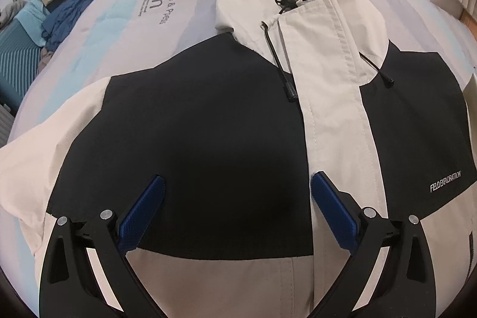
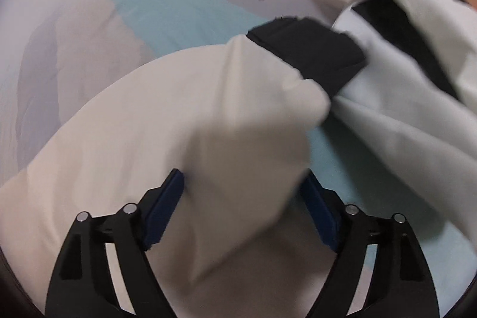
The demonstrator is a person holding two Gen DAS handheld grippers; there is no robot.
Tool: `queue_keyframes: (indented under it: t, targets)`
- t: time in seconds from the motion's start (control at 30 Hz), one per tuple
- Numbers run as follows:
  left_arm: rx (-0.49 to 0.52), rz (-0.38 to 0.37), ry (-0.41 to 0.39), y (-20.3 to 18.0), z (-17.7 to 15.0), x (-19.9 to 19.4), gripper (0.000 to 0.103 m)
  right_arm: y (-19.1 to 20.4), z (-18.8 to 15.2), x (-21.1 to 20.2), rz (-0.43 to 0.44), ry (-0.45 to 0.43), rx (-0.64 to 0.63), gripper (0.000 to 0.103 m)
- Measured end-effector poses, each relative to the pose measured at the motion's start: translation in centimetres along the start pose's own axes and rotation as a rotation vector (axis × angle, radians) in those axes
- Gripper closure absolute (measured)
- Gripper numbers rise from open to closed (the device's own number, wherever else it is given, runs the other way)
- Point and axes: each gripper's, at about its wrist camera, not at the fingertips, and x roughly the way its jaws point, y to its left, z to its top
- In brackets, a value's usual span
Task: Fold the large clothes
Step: 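Lift the sleeve cuff with the right tool and carry it across the jacket body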
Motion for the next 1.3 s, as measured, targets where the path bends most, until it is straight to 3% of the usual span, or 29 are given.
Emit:
queue_keyframes:
  t: [0.07, 0.13, 0.2, 0.47, 0.7, 0.9, 1.03, 1.3]
  targets:
    - [0.001, 0.003, -0.006, -0.1, -0.1, 0.0, 0.006, 0.1, 1.0, 0.7, 0.032, -0.006, 0.048, 0.038]
    - [0.003, 0.007, -0.010, -0.3, -0.2, 0.0, 0.006, 0.6, 1.6, 0.6, 0.054, -0.003, 0.054, 0.079]
    - [0.002, 0.013, -0.015, -0.4, -0.3, 0.0, 0.006, 2.0, 2.1, -0.6, 0.052, -0.017, -0.006, 0.092]
    - [-0.019, 0.003, -0.007, -0.2, 0.1, 0.0, 0.007, 7.6, 0.6, -8.8, 0.105, -0.199, -0.266, 0.095]
    - [-0.056, -0.010, -0.048, 2.7, 0.7, -2.4, 0.008, 16.5, -5.0, -18.5, 0.282, -0.340, -0.505, 0.096]
    - [-0.127, 0.009, -0.050, 9.5, -0.5, -3.6, 0.008, 25.9, -12.5, -24.7, 0.402, -0.332, -0.645, 0.096]
    - [-0.171, 0.038, -0.043, 15.7, -1.8, -3.9, 0.008, 31.4, -17.3, -26.4, 0.452, -0.302, -0.703, 0.096]
    - [-0.186, 0.091, -0.020, 27.7, -4.5, -3.6, 0.008, 43.8, -30.5, -28.3, 0.441, -0.266, -0.847, 0.096]
